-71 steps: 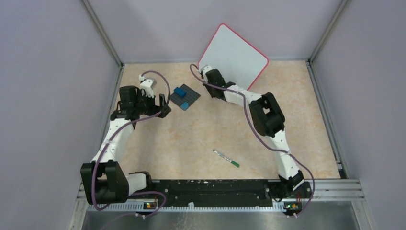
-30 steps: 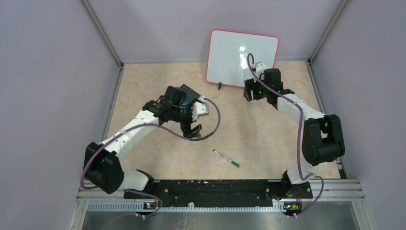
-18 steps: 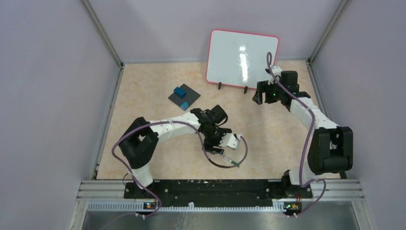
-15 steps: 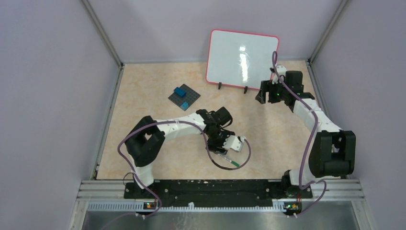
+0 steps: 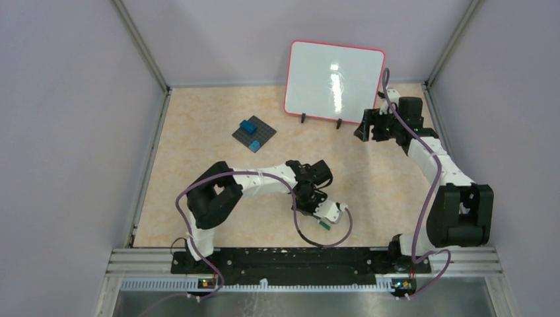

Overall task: Write a sentence on the whiteboard
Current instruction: Pick up the whiteboard marker from the center of the board.

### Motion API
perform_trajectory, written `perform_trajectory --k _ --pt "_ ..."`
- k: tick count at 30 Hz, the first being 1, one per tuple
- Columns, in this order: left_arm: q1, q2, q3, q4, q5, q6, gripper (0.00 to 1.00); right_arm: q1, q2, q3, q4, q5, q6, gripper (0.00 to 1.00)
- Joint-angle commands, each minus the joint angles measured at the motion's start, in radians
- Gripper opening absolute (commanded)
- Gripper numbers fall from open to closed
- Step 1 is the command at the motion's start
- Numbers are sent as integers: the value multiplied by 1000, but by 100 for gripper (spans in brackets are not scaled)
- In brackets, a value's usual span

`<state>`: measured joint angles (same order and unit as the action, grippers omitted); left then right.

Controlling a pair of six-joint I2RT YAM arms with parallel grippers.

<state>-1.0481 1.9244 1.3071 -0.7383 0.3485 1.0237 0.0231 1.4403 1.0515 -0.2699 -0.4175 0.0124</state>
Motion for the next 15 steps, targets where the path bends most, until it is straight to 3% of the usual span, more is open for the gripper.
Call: perform_trajectory --k 1,5,10,15 --pt "-6 27 13 -25 -27 -48 22 -2 6 6 20 -15 35 69" --pt "-1 -49 -20 -7 -14 -128 1 -2 21 -1 42 9 71 67" --pt "65 -166 -7 -17 90 -252 0 23 50 -26 122 72 106 63" --pt "280 -321 21 58 275 -446 0 98 146 35 150 181 103 58"
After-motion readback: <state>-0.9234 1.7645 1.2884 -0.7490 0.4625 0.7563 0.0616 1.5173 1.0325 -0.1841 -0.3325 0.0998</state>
